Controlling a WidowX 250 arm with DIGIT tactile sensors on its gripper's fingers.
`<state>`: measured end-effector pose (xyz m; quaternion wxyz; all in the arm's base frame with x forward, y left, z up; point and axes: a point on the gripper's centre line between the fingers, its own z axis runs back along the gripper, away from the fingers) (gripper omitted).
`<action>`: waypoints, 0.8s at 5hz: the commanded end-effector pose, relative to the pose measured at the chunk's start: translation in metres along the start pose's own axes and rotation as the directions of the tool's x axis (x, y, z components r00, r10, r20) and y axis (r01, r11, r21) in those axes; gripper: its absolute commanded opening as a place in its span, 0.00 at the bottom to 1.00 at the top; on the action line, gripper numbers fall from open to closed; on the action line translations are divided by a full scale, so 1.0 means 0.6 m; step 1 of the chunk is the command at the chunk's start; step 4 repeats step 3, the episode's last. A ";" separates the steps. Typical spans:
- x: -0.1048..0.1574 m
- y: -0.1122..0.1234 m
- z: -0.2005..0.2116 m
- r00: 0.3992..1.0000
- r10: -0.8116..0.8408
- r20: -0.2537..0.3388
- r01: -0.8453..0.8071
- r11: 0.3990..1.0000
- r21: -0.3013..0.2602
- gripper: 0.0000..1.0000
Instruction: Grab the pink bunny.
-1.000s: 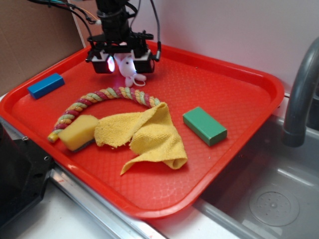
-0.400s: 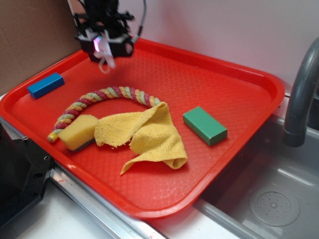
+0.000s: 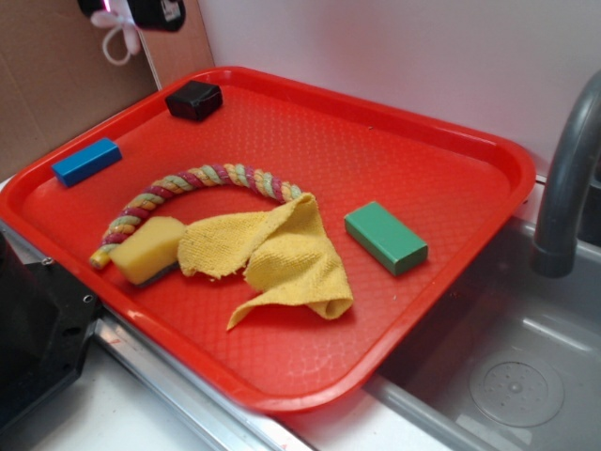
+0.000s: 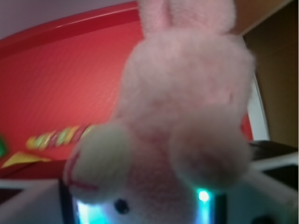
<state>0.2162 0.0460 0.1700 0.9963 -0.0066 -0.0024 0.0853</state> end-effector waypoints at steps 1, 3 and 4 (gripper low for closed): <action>-0.021 -0.013 0.067 0.992 -0.125 0.031 0.125 0.992 0.023 0.00; -0.040 -0.005 0.068 0.992 -0.116 0.053 0.113 0.993 0.044 0.00; -0.040 -0.005 0.068 0.992 -0.116 0.053 0.113 0.993 0.044 0.00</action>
